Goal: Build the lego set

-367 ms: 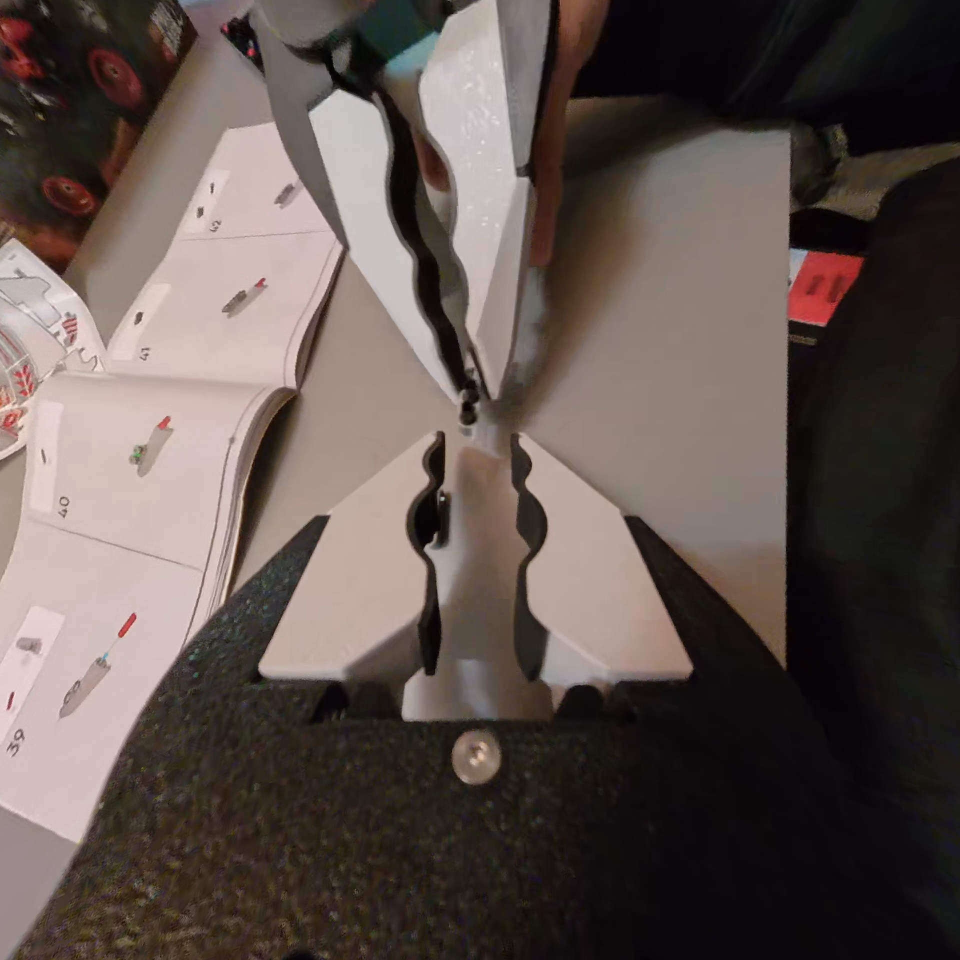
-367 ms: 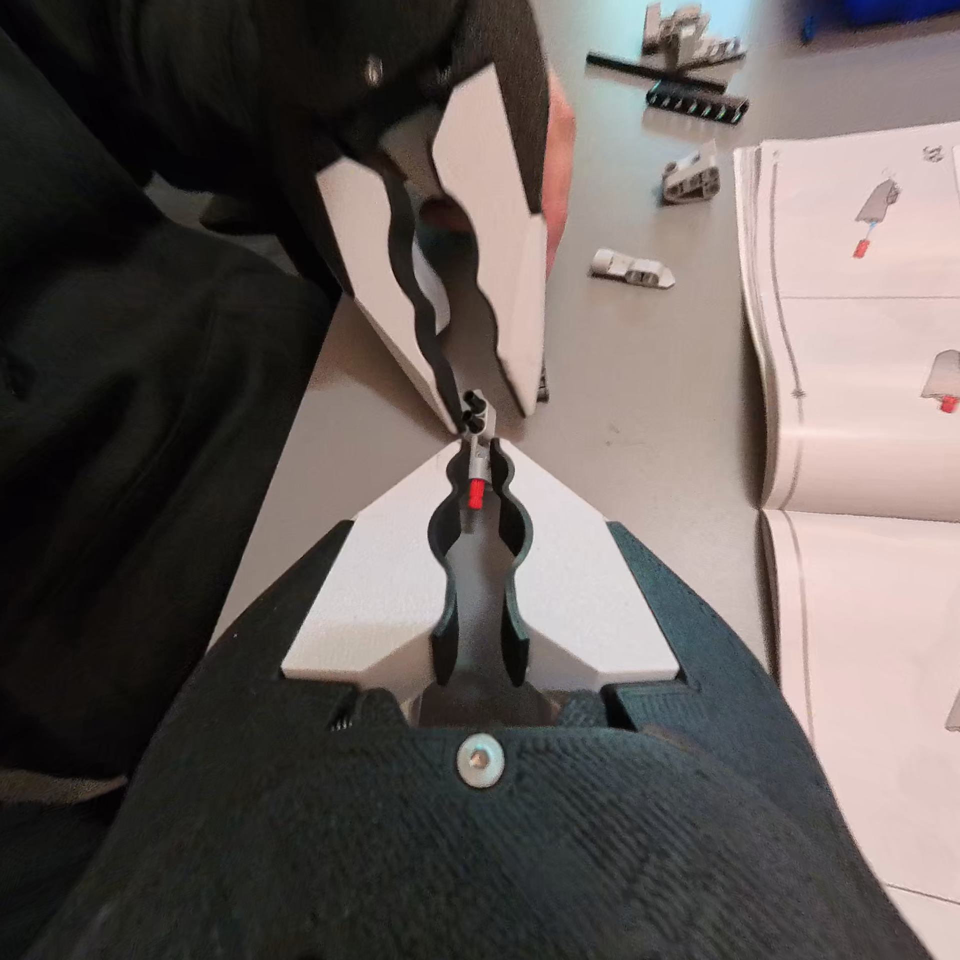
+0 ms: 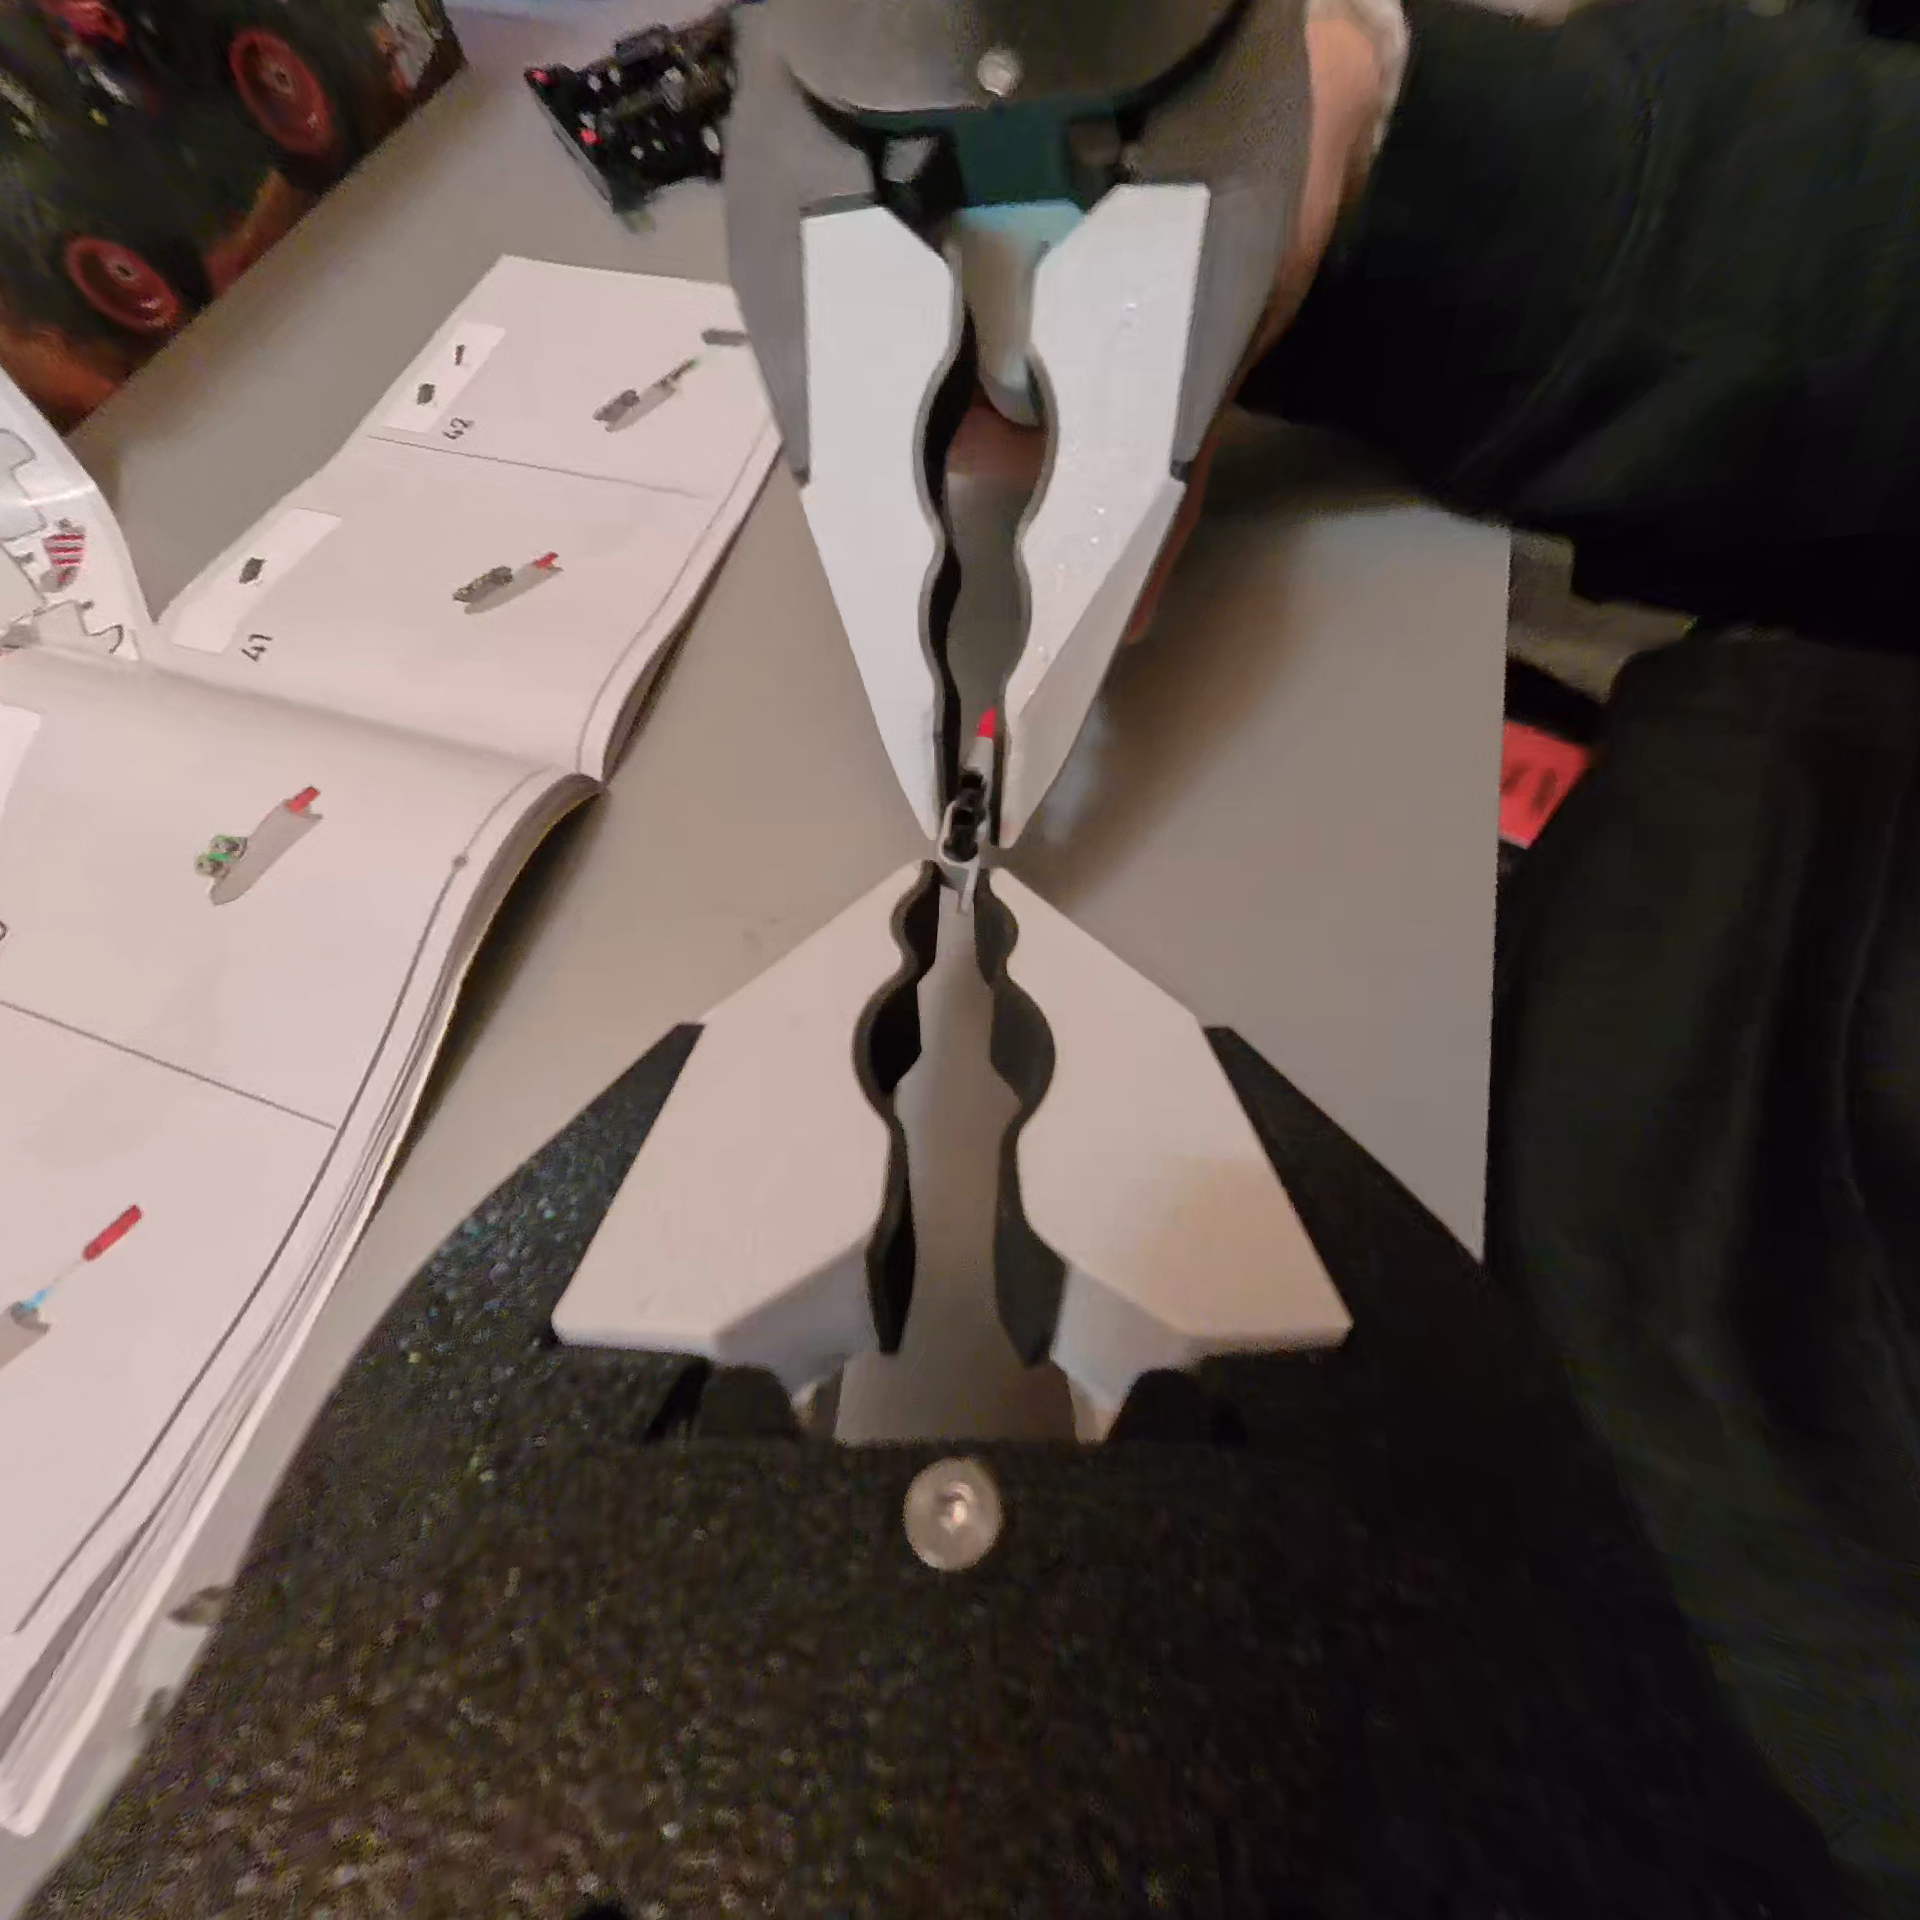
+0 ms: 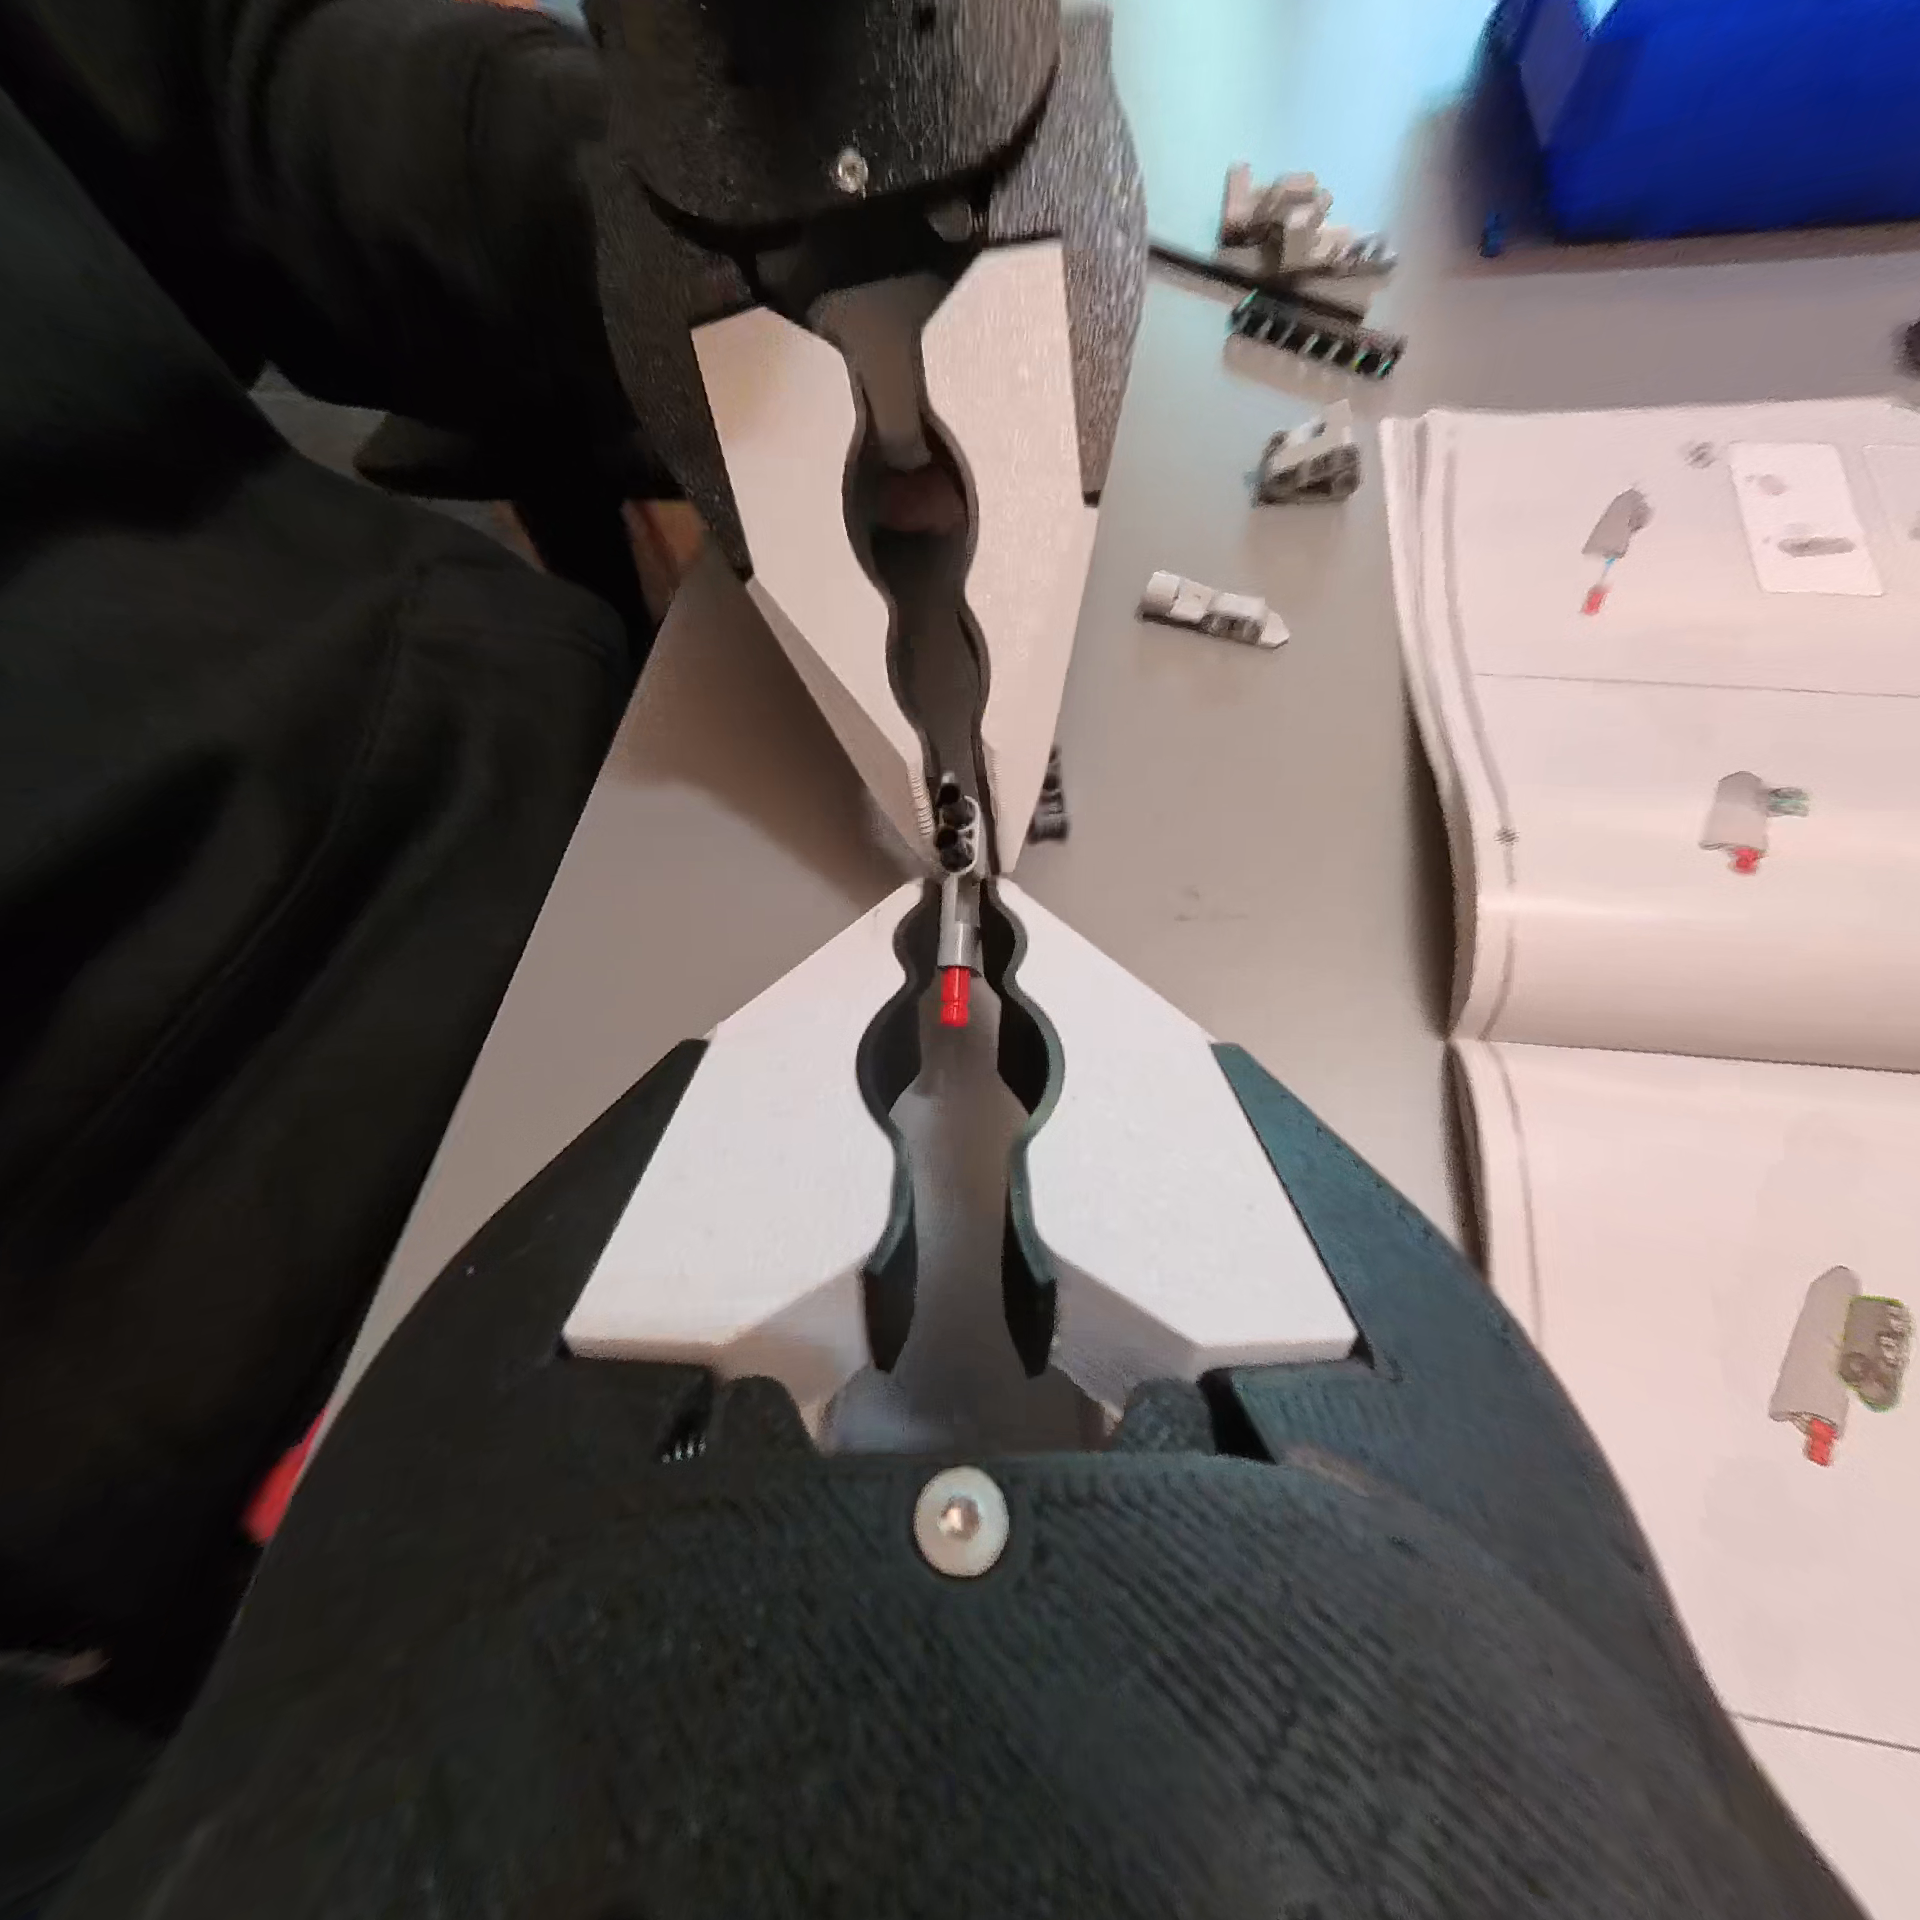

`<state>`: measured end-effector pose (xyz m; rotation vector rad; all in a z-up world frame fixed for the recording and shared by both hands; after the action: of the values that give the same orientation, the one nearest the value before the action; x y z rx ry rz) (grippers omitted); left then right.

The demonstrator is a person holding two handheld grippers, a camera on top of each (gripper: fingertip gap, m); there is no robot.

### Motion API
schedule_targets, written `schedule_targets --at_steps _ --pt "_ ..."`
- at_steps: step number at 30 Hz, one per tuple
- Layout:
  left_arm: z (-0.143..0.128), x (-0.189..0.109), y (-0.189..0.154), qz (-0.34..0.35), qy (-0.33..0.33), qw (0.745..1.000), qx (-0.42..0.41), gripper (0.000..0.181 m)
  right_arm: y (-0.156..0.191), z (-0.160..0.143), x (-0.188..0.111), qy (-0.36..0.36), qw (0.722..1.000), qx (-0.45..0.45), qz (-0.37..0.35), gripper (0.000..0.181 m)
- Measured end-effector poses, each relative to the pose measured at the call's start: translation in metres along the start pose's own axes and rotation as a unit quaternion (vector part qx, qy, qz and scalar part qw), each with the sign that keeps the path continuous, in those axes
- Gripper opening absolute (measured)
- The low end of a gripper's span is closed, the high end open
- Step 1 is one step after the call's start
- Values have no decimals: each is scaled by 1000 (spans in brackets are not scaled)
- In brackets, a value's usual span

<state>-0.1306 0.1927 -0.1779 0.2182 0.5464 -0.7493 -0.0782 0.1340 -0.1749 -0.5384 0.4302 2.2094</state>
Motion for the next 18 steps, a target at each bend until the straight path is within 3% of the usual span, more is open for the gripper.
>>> schedule_targets --at_steps 1,9,18 --pt "3 -2 1 -5 -15 1000 -14 4 -1 3 -3 -18 1000 -8 -14 6" --pt "23 -18 1 -41 -138 988 -51 4 10 25 -20 -152 982 -83 -72 6" --pt "46 -25 1 -58 -262 959 -91 4 15 44 -43 -314 941 -71 -101 7"
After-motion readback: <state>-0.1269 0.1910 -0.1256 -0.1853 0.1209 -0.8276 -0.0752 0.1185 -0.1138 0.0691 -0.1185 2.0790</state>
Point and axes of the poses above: each gripper's, where its closed fingertips meet, x out along the fingers, z out of its top, y = z × x across the jaws, the point moved 5 cm from there along -x, back along the fingers
